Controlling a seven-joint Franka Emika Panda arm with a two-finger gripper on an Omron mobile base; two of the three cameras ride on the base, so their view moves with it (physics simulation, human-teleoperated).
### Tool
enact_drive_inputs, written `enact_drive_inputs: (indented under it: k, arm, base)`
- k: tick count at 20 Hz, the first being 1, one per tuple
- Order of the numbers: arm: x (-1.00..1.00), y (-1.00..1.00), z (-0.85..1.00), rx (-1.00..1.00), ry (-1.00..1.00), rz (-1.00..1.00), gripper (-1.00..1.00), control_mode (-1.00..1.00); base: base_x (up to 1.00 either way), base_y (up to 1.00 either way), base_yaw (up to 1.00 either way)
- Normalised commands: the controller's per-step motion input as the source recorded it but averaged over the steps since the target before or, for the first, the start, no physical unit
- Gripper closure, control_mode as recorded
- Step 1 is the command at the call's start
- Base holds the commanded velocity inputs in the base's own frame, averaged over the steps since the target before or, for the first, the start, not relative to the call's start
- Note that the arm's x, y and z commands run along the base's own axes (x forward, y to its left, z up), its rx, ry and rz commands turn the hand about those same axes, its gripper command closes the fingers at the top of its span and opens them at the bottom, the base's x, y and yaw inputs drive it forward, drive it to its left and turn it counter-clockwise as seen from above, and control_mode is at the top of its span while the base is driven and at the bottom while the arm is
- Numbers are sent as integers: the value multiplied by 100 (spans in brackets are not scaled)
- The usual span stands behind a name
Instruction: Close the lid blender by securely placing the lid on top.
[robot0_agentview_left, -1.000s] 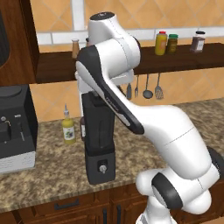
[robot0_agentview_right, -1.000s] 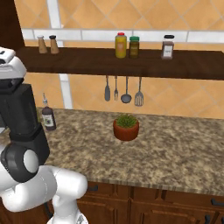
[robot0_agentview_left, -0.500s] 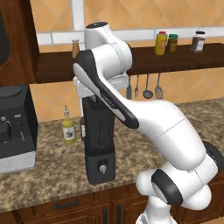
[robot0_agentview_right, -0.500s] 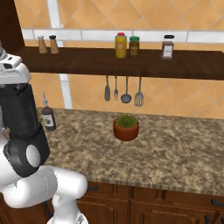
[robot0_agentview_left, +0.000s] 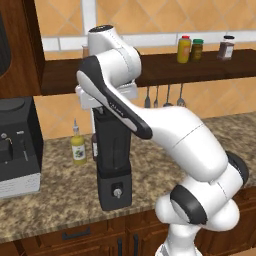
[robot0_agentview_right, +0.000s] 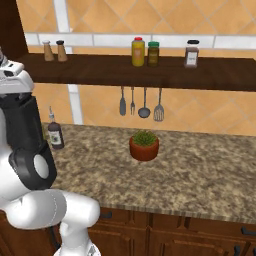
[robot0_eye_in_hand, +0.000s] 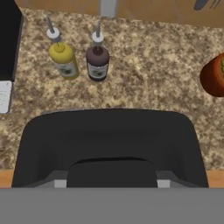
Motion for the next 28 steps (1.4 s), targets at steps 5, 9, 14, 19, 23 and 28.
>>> enact_drive_inputs:
  k: [5, 9, 14, 19, 23, 28]
  arm:
    - [9, -4, -30, 0, -9, 0, 100, -100]
    - [5, -21, -45, 0, -6, 0, 100, -100]
    - [0, -31, -39, 3, -2, 0, 100, -100]
    - [0, -12, -35, 4, 3, 0, 100, -100]
    - [-14, -2, -63, 1, 1, -6, -100, -100]
    - [-9, -2, -28, 2, 0, -5, -100, -100]
  base:
    - [0, 0, 0]
    - [0, 0, 0]
    - [0, 0, 0]
    - [0, 0, 0]
    - [0, 0, 0]
    - [0, 0, 0]
